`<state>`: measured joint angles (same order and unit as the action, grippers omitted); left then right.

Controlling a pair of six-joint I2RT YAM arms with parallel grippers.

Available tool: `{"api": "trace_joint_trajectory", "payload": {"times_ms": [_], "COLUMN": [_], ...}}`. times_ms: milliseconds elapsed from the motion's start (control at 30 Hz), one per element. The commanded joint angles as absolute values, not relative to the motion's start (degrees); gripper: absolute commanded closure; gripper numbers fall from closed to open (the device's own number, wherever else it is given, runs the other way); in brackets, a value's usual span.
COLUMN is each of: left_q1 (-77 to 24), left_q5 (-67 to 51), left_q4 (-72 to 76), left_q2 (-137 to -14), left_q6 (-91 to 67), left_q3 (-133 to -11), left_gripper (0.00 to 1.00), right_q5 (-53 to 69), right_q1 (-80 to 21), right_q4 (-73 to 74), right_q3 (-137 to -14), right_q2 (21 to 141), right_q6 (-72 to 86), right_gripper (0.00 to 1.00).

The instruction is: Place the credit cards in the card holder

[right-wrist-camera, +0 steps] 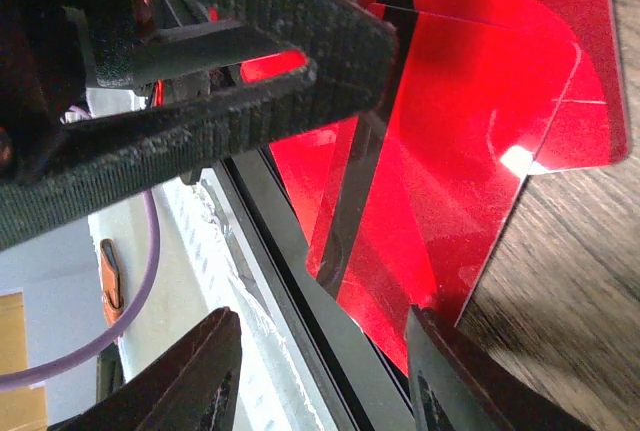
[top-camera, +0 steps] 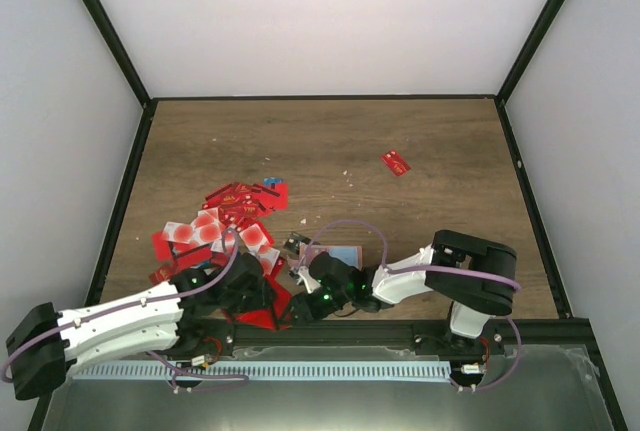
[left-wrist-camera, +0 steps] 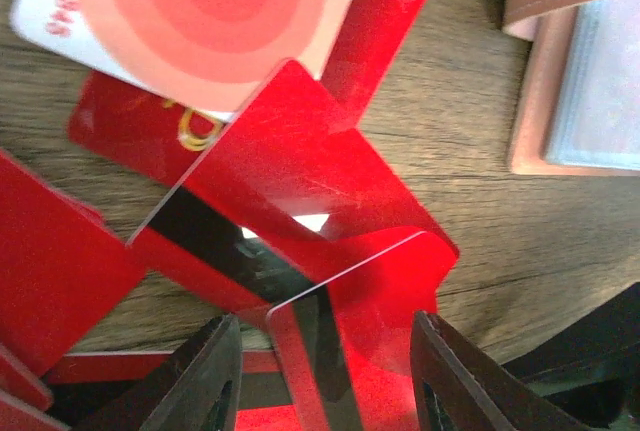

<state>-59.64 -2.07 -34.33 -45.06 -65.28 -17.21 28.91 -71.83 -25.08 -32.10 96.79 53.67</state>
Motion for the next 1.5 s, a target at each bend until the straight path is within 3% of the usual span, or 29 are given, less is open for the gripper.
{"api": "trace_joint_trajectory", "payload": {"times_ms": [0, 767, 1000, 1467], "left_q1": [-59.8, -59.8, -59.8, -59.9], "left_q5": [-5.4, -13.0, -1.7, 2.2], "left_q4": [-30.6, -22.5, -36.4, -40.9], "left_q2": [-46.9, -37.2, -37.1, -37.7], "left_q6": [-64.4, -64.9, -64.7, -64.6], "left_q3": [-14.8, -13.2, -17.3, -20.0], "left_gripper": [0.51, 0.50, 0.50, 0.54], "right_q5": [26.2, 23.5, 23.3, 20.4], "right_q1": [-72.4, -72.4, -72.4, -72.4], "right_q4": [-19.0, -19.1, -18.9, -12.4], "right_q3": [-29.8, -28.8, -28.3, -34.8], "right_q2": [97.8, 97.9, 94.6, 89.8], "right_q6": [53.8, 54.5, 53.7, 49.6], "right_gripper": [0.52, 0.52, 0.52, 0.52]}}
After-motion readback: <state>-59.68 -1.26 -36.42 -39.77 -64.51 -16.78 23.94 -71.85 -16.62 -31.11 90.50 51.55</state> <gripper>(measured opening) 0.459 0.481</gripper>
